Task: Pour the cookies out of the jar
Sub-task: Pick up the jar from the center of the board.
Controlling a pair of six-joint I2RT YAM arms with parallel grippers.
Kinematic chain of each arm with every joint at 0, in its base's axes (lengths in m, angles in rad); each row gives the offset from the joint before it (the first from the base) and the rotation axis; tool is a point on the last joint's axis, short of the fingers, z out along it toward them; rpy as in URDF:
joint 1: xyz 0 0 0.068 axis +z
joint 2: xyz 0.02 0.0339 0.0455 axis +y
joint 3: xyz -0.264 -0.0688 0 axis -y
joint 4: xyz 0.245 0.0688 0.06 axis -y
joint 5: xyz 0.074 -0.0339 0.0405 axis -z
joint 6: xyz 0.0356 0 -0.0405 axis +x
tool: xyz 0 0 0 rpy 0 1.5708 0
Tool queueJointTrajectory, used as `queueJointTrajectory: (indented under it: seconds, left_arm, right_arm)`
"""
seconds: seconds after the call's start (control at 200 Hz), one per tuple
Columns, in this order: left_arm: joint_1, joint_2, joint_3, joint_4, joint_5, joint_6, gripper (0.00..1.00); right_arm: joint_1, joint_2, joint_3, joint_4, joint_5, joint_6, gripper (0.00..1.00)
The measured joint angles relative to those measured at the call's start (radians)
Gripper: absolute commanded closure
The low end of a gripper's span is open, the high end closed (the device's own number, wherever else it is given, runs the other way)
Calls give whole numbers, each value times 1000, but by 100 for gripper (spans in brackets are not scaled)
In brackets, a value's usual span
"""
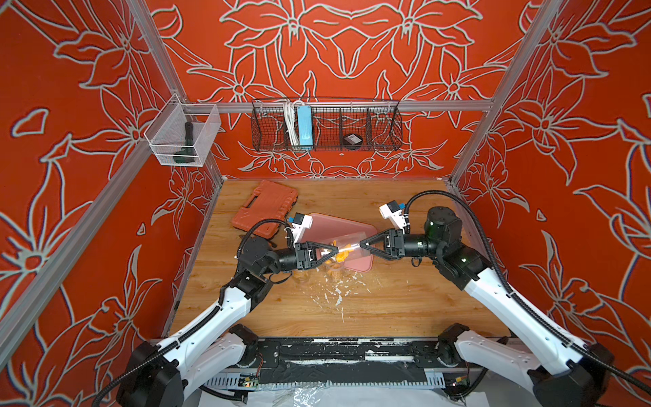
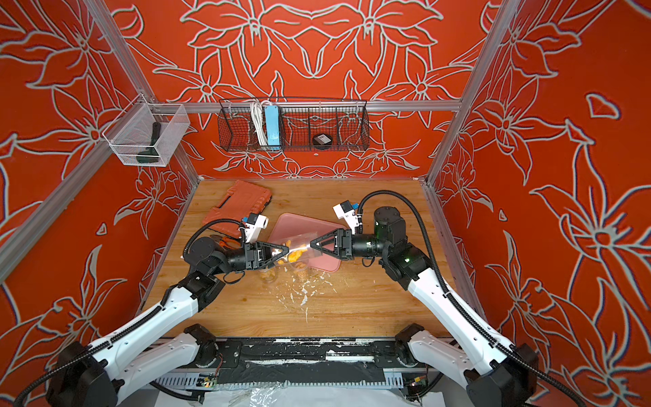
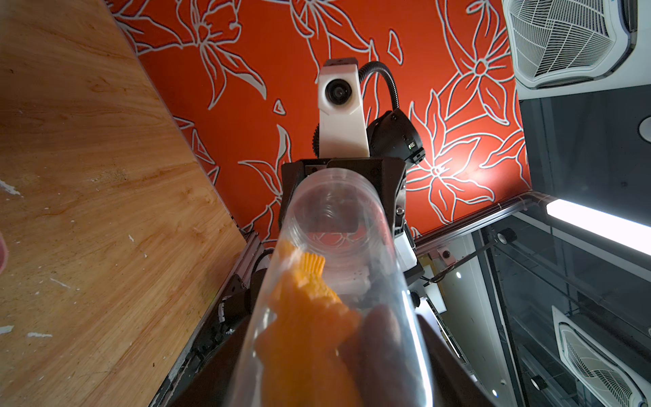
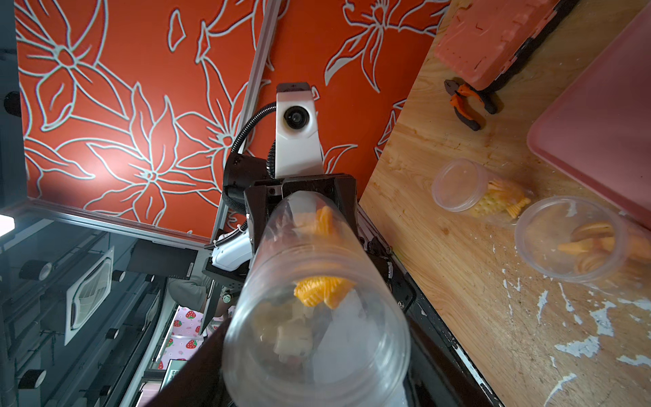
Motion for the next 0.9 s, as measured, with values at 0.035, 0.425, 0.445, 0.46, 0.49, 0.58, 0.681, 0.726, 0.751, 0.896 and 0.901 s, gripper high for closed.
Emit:
queueJointTrajectory:
  seconds: [0.035, 0.425, 0.445, 0.46, 0.49, 0.58, 0.681, 0.726, 0.751, 0.896, 0.901]
  left_arm:
    - [0, 0, 0, 0, 1, 0, 45]
    - [8, 0, 0, 3, 15, 1, 46]
    - [9, 0, 0, 3, 16, 2, 46]
    - [11, 0, 0, 2, 17, 2, 46]
    - [15, 0, 0, 1, 21, 4, 47]
    - [25, 0, -11, 13, 38, 4, 48]
    - [34, 4, -32, 24, 63, 8, 48]
    - [38, 10, -37, 24, 76, 10, 49]
    - [40, 13, -39, 24, 82, 11, 49]
    - [61, 35, -41, 36, 117, 15, 48]
    - [62, 35, -41, 37, 118, 15, 48]
  right_arm:
    - [0, 3, 0, 6, -5, 4, 29]
    - [-1, 19, 0, 32, -25, 14, 47]
    - [-1, 19, 0, 29, -25, 9, 47]
    - [-3, 19, 0, 27, -25, 5, 47]
    - [-6, 18, 0, 20, -25, -5, 47]
    - [-6, 16, -3, 2, -17, -41, 48]
    - [-5, 7, -32, 2, -13, -80, 49]
    - [-6, 3, -48, 10, -11, -90, 50]
    - [-6, 2, -56, 17, -10, -96, 50]
    - [-6, 13, -84, 72, -11, -109, 52]
    - [-6, 14, -84, 74, -11, -109, 52]
